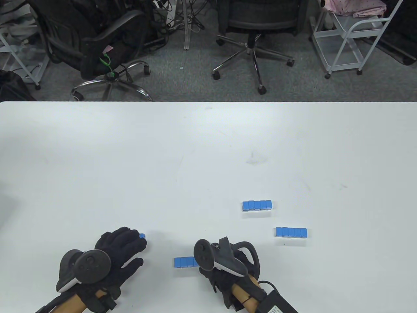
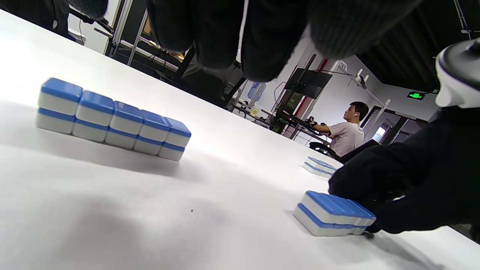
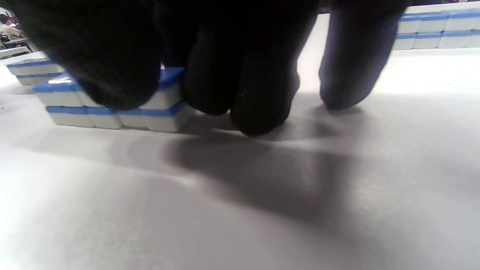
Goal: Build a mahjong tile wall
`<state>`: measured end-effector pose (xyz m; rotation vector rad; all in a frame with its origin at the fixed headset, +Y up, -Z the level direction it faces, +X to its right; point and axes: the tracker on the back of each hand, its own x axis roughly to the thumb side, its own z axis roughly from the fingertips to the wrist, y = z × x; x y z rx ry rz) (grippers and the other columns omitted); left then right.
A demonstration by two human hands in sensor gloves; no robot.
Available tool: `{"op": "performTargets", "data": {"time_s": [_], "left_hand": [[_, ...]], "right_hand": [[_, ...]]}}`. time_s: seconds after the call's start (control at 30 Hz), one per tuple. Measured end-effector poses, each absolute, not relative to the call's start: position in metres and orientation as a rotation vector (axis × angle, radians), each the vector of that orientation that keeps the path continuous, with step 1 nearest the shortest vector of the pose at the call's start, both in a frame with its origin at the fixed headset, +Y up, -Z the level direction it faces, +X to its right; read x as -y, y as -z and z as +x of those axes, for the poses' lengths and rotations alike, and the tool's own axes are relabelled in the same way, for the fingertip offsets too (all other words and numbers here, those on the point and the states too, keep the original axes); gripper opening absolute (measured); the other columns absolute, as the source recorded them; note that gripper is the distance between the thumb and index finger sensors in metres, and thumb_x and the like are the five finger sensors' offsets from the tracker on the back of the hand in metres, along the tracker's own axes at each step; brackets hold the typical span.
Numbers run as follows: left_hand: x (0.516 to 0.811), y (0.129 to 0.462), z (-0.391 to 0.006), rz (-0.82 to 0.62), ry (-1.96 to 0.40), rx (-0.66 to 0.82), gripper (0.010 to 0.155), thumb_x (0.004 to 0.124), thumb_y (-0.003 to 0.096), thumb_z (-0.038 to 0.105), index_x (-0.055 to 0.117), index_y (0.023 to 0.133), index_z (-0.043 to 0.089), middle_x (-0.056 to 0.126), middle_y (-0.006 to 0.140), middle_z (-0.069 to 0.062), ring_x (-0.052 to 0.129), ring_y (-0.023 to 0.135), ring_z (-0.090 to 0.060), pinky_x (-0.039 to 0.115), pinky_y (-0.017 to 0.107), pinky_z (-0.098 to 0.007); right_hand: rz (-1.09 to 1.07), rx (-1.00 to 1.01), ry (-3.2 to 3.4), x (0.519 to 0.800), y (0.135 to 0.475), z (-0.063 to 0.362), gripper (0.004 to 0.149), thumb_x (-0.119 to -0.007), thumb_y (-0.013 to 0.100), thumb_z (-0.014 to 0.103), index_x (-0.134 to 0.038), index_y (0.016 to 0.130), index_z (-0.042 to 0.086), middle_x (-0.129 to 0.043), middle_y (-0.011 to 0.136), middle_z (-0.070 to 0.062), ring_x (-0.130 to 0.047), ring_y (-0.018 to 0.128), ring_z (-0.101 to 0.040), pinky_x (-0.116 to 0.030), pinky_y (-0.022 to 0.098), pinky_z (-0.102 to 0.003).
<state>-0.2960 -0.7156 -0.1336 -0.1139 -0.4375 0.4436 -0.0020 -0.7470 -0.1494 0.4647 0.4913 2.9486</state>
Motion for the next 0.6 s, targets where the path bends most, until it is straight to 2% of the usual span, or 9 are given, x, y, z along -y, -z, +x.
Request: {"op": "performTargets", "data": {"time_s": [0.13,0.23,0.33,0.43,0.53,0.6], "left_hand": [[0.715,0.132,-0.296,-0.113,-0.437,0.441,0.06,0.068,0.0484,0.056,0.069,0.103,0.032,0.058,0.115,-0.001,0.048,0.11,-0.034,0.037,0.077,-0.069],[0.714,0.131,-0.297,-0.106,-0.445,0.434,0.06,0.068,0.0484,0.056,0.069,0.103,0.032,0.058,0.115,-0.001,0.048,0.111,-0.034,0.037,0.077,-0.069],[0.714,0.131,-0.298,-0.104,-0.445,0.428,0.06,0.067,0.0484,0.056,0.069,0.103,0.032,0.058,0.115,-0.001,0.048,0.111,-0.034,0.037,0.078,-0.069],[0.713,0.131,-0.298,-0.099,-0.454,0.423,0.06,0.067,0.0484,0.056,0.069,0.103,0.032,0.057,0.115,-0.001,0.048,0.111,-0.034,0.037,0.078,-0.069],[0.713,0.131,-0.297,-0.098,-0.452,0.431,0.06,0.067,0.0484,0.057,0.069,0.103,0.032,0.057,0.115,-0.001,0.048,0.11,-0.034,0.039,0.078,-0.068],[0.713,0.131,-0.296,-0.098,-0.449,0.439,0.06,0.067,0.0484,0.056,0.069,0.103,0.032,0.057,0.115,-0.001,0.049,0.11,-0.034,0.04,0.077,-0.068]], "right_hand": [[0.466,-0.498,-2.954,0.746,0.148,-0.002,0.063,-0.088,0.033,0.045,-0.07,0.088,0.02,-0.09,0.078,-0.002,-0.097,0.066,-0.026,-0.079,0.059,-0.062],[0.424,-0.494,-2.896,0.733,0.152,0.008,0.065,-0.08,0.034,0.05,-0.066,0.09,0.018,-0.088,0.079,-0.004,-0.096,0.067,-0.028,-0.084,0.054,-0.057],[0.19,-0.272,-2.732,0.695,0.162,0.04,0.061,-0.077,0.036,0.05,-0.072,0.087,0.017,-0.093,0.074,-0.006,-0.099,0.06,-0.03,-0.086,0.047,-0.056],[-0.163,-0.081,-2.626,0.657,0.181,0.083,0.057,-0.074,0.04,0.049,-0.076,0.086,0.014,-0.095,0.071,-0.009,-0.1,0.056,-0.033,-0.086,0.043,-0.057],[-0.374,-0.176,-2.736,0.643,0.208,0.108,0.064,-0.072,0.04,0.053,-0.07,0.09,0.013,-0.091,0.076,-0.012,-0.096,0.062,-0.036,-0.083,0.046,-0.058],[-0.522,-0.239,-2.914,0.645,0.228,0.12,0.07,-0.07,0.039,0.058,-0.065,0.093,0.015,-0.088,0.082,-0.011,-0.093,0.069,-0.038,-0.081,0.051,-0.059]]}}
